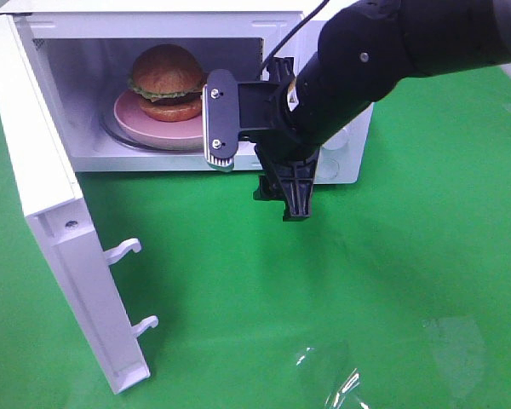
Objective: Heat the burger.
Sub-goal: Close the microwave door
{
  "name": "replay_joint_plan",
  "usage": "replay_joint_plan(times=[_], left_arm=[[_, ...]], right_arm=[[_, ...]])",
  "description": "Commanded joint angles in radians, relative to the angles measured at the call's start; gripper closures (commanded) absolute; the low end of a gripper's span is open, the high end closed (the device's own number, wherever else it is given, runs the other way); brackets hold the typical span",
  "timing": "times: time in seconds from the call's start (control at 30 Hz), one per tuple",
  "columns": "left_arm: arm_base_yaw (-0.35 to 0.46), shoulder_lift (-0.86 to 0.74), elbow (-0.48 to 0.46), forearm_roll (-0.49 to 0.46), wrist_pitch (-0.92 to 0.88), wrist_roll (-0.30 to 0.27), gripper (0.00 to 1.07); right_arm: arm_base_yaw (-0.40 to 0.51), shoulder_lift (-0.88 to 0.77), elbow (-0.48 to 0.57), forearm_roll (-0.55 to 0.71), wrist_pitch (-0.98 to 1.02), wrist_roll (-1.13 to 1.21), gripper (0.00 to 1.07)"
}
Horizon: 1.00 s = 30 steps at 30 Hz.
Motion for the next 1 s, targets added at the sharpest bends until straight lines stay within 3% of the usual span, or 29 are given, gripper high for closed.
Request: replay_joint_plan(times=[0.03,0.33,0.4,0.5,0.57,0.67,1.0], left_arm=[[0.002,-0.004,0.003,-0.011,-0.002,0.000,0.11],[0.002,-0.004,0.003,-0.011,-0.002,0.000,0.11],[0.002,-0.004,0.003,-0.011,-0.002,0.000,0.11],[0.002,-0.004,0.003,-0.011,-0.002,0.000,0.11],[0.002,-0.004,0.003,-0.011,-0.002,0.000,0.11],[0.002,-0.004,0.003,-0.011,-0.002,0.000,0.11],[0.002,-0.004,0.003,-0.011,-0.002,0.000,0.11]], right_arm=[[-0.002,-0.073,0.084,0.009,0.001,0.112,0.33],[-0.002,-0.194,0.219,0.009,0.005,0.431,0.34],[-0.002,-0.266,0.285,0.009,0.006,0.602,0.34],[-0.002,-0.289,0.302,0.009,0.006,0.637,0.34],[-0.002,-0.391,0.361,0.009,0.011,0.822,0.34],[-0.002,-0.440,0.387,0.009,0.032,0.893,0.34],[-0.002,-0.616,0.418,0.066,0.341,1.013,0.34]])
